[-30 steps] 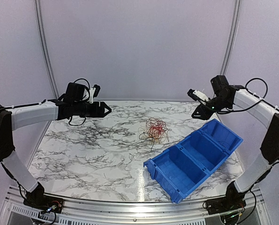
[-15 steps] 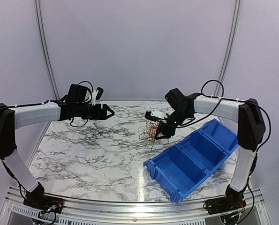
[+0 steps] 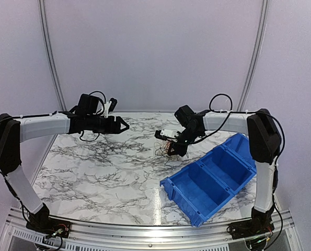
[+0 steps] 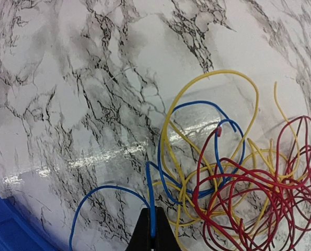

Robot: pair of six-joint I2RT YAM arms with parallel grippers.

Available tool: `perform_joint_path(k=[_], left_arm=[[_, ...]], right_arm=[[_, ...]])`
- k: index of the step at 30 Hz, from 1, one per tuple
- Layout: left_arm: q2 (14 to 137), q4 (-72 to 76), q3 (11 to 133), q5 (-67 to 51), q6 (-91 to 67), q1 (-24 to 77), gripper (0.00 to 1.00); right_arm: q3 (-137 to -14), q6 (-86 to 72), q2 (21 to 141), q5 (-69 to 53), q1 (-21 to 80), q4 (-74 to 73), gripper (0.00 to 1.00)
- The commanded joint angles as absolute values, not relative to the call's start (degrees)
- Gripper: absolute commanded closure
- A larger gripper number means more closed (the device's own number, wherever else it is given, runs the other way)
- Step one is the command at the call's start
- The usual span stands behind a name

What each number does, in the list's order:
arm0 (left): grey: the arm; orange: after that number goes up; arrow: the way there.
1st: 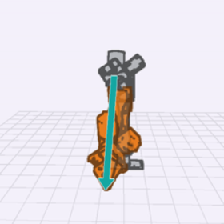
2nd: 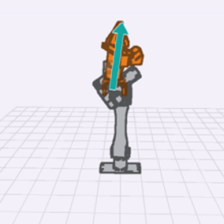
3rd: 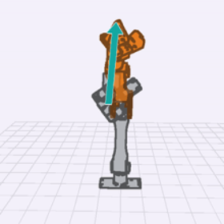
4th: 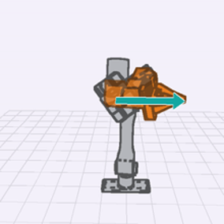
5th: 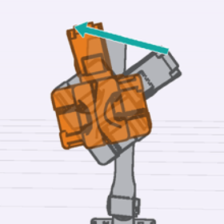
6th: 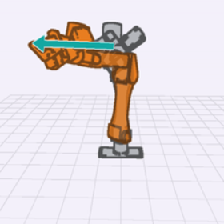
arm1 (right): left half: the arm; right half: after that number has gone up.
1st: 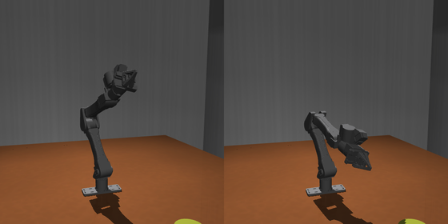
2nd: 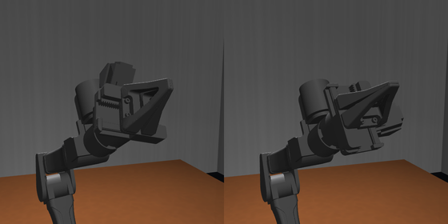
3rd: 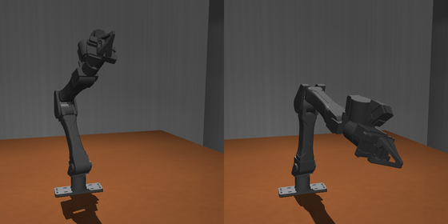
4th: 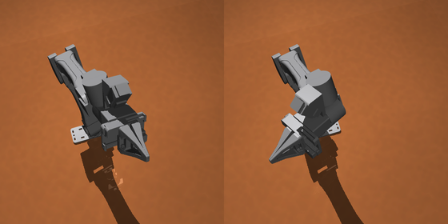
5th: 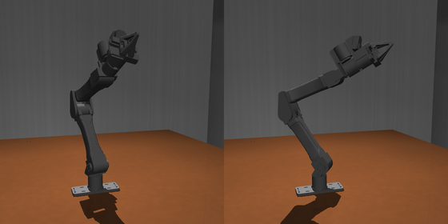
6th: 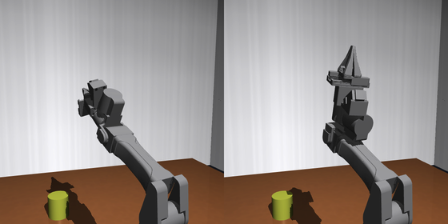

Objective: Untangle the cables

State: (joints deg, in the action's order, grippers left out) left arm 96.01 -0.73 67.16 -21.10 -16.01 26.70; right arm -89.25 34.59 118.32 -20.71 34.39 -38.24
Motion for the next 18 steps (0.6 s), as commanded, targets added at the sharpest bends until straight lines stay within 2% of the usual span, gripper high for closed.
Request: perform_joint_path(k=[1,4,10,18], left_arm=[[99.7,1.0,68.7,-23.3,-14.3,27.1,0.23],[99.3,6.6,66.2,-22.8,-13.6,28.7,0.24],[95.0,9.2,64.5,-15.0,-10.1,38.1,0.2],[94.3,21.0,61.5,-4.9,-17.7,45.9,0.2]], right_arm=[[-92.4,32.5,115.0,-23.4,34.7,-37.0,1.0],[-93.4,31.9,111.0,-25.7,34.7,-37.9,1.0],[-95.9,30.5,104.4,-27.7,34.7,-37.8,1.0],[-98.6,30.3,100.5,-28.1,34.6,-38.1,1.0]])
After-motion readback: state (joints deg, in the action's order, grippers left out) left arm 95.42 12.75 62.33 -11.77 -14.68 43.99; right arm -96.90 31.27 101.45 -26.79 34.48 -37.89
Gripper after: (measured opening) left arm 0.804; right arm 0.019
